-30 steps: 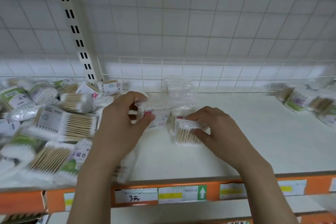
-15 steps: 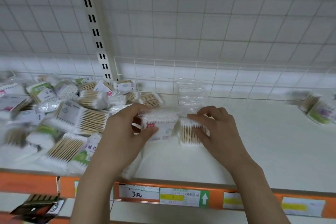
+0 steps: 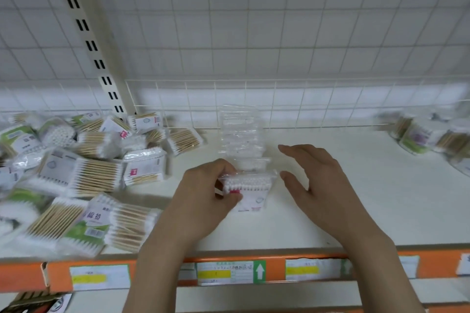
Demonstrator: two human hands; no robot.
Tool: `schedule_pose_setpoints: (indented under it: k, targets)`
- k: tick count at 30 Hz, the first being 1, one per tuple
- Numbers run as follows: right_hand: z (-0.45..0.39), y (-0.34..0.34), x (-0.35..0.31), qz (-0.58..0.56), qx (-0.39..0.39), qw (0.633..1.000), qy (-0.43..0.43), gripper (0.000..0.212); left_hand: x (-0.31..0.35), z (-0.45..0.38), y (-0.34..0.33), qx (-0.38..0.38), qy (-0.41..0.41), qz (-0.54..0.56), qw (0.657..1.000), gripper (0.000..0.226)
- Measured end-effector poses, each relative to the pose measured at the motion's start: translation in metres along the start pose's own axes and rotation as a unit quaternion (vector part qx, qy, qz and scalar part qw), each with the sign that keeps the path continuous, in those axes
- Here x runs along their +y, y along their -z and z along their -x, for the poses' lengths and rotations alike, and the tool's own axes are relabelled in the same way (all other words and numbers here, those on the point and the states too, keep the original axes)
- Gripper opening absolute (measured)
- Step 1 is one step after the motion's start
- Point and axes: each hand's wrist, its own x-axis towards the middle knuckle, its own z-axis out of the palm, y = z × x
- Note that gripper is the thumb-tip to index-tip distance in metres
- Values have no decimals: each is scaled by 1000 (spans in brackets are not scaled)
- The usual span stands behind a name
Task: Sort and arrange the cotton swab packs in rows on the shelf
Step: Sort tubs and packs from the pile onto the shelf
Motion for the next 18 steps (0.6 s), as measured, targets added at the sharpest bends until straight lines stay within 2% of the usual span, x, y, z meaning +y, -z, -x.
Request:
schedule_pose_setpoints:
  k: [8,18]
  targets:
    - [13,1,8,-31,-17,999,-34,35,0,-7,-13,40,5,-65,997,31]
    - [10,2,-4,-27,-9,999,-24,34,-2,-8,-13,55,5,-70,996,40]
